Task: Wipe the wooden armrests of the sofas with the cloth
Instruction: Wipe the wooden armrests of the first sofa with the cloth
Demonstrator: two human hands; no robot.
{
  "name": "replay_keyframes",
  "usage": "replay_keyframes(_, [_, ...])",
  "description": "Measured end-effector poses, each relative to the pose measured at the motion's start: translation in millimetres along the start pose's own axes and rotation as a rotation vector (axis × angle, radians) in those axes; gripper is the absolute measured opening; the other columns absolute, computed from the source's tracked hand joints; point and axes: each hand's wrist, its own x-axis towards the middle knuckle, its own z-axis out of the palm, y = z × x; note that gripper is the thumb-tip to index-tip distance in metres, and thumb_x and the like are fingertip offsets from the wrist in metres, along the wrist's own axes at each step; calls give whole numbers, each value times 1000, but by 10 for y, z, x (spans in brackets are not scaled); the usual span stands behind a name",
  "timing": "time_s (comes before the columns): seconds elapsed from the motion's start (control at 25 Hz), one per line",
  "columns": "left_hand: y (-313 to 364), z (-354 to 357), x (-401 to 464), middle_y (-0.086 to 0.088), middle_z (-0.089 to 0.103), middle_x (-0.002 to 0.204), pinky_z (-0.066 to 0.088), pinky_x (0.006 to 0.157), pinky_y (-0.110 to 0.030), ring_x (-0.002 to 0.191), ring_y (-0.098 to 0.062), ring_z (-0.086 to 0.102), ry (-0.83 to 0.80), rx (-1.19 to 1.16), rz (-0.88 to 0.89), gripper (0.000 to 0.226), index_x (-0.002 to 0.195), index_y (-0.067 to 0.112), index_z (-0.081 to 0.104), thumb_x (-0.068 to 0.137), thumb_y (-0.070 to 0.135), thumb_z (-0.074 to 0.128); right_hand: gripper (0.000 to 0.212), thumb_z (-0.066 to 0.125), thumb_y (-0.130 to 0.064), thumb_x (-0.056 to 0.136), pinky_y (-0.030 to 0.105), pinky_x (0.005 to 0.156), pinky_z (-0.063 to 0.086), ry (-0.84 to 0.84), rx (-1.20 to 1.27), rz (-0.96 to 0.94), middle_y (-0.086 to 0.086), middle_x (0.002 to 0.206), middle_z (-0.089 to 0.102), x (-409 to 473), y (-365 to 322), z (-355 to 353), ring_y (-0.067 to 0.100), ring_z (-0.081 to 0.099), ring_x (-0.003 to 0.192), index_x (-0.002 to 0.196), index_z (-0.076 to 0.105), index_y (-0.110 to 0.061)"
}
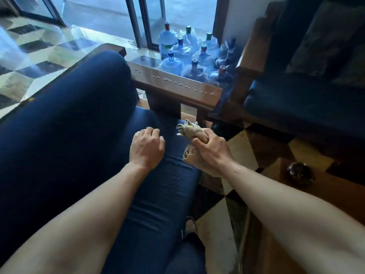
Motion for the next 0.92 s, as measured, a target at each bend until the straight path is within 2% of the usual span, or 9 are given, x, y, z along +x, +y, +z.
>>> replay_keyframes(0.12, [-195,51,639,-20,67,105,44,93,-51,97,-42,61,-7,2,-66,35,106,1,67,97,25,43,47,58,-63,88,40,88,54,-35,-44,6,4,112,76,849,-242,-84,30,69,103,131,59,-43])
replay_keyframes(0.24, [-307,52,1190,-20,66,104,44,91,-50,96,-41,60,-23,7,-146,27,102,1,66,98,21,49,49,57,-64,87,44,93,55,-74,-64,-23,4,113,76,1495,-479,-200,31,69,105,131,59,-42])
replay_keyframes(0.44, [-256,287,2084,-20,66,107,42,95,-49,100,-40,59,-11,-2,-237,28,106,2,66,98,22,49,46,56,-62,87,45,93,54,-91,-86,-131,2,114,76,2603,-635,-388,29,68,106,128,60,-42])
replay_keyframes(0.64, [-52,713,2906,-17,66,111,41,99,-48,103,-37,59,-9,-10,-374,31,111,3,67,99,23,47,46,55,-62,88,45,91,54,-178,-136,-218,6,112,77,3862,-454,-480,32,68,103,127,61,-39])
replay_keyframes(0.76, [109,935,3304,-16,66,112,41,98,-46,103,-35,59,-53,24,-513,31,111,4,67,99,24,46,43,58,-60,89,46,91,54,-312,-118,-251,6,109,77,4553,-313,-499,32,68,102,127,61,-38])
replay_keyframes(0.92, [359,1050,3675,-14,66,111,41,103,-47,105,-33,60,-118,65,-504,35,112,4,66,97,27,44,45,58,-62,87,38,80,50,-388,-167,-312,-1,108,76,5177,-208,-631,26,68,97,128,58,-44])
